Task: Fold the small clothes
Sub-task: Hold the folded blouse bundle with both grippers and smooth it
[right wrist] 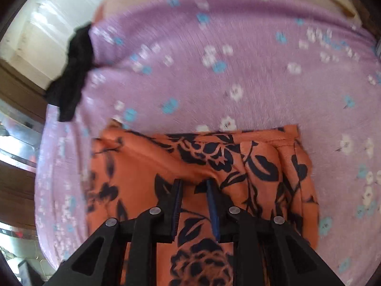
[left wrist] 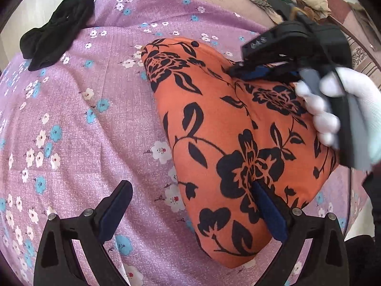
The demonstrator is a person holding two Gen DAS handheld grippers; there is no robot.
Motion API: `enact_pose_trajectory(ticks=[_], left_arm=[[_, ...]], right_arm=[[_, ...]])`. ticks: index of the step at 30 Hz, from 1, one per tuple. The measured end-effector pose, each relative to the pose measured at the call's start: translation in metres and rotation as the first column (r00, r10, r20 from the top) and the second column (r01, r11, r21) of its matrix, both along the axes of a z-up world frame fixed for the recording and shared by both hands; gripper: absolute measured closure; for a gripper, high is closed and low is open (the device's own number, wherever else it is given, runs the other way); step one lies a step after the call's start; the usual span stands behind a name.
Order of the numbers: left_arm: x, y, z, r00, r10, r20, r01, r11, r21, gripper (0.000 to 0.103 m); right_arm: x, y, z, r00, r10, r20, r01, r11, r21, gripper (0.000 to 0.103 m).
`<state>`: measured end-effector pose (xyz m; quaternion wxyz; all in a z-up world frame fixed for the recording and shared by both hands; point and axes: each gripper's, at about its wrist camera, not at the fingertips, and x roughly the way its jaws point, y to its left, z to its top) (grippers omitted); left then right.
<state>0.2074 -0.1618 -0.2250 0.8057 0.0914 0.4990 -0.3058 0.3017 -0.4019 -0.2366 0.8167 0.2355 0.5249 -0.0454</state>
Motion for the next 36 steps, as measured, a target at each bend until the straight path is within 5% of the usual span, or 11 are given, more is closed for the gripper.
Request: enact_pose_trajectory(ticks=[3, 7, 12, 15, 22, 25, 27, 29, 31, 36], left_arm=[[-0.008, 0.003, -0.002, 1.0, 0.007, 0.027, -0.006, 1.0, -0.005, 0.002], [-0.02, 0.005, -0.002, 0.998, -0.001, 0.069, 0.001, 1.0, 0.001, 0.002], [-0.025, 0.007, -0.006, 0.997, 0.008, 0.077, -0.008, 1.0, 0.002, 0.0], [-0.024, 0.007, -0.007, 0.998, 0.007, 0.069, -0.007, 1.0, -0.001, 0.0], [-0.019, 0.007, -0.002, 0.997, 0.01, 0.071, -0.011, 1.0, 0.004, 0.0], [-0.018, 0.005, -0.002, 0.998, 0.014, 0.069, -0.014, 1.0, 0.004, 0.0], [-0.018, 0.005, -0.002, 0.998, 0.017, 0.066, -0.018, 1.0, 0.003, 0.0], [-0.019, 0.005, -0.002, 0.998, 0.017, 0.065, -0.018, 1.0, 0.001, 0.0], [-0.02, 0.004, -0.004, 0.997, 0.015, 0.071, -0.016, 1.0, 0.004, 0.0], [-0.02, 0.004, -0.004, 0.998, 0.012, 0.067, -0.012, 1.0, -0.001, 0.0]], right_arm=[[0.001, 0.005, 0.023, 0.999, -0.006, 0.051, 0.005, 1.0, 0.023, 0.077], [0.004, 0.035, 0.047, 0.977, 0.111, 0.183, -0.129, 0.988, 0.089, 0.077], [0.032, 0.063, -0.004, 0.981, 0.193, 0.034, -0.194, 0.979, 0.062, 0.077], [0.024, 0.059, -0.003, 0.982, 0.167, 0.091, -0.175, 0.981, 0.085, 0.077], [-0.049, 0.033, 0.046, 0.97, 0.065, 0.235, -0.088, 0.993, 0.085, 0.077], [-0.092, 0.022, 0.055, 0.973, 0.0, 0.232, -0.018, 0.997, 0.079, 0.077], [-0.113, 0.016, 0.048, 0.979, -0.038, 0.2, 0.024, 0.997, 0.072, 0.072], [-0.127, 0.011, 0.026, 0.99, -0.064, 0.129, 0.06, 0.998, 0.035, 0.041], [-0.133, 0.014, 0.006, 0.985, -0.039, 0.167, 0.034, 0.999, 0.034, 0.041], [-0.127, 0.013, 0.014, 0.981, -0.054, 0.187, 0.048, 0.998, 0.037, 0.041]])
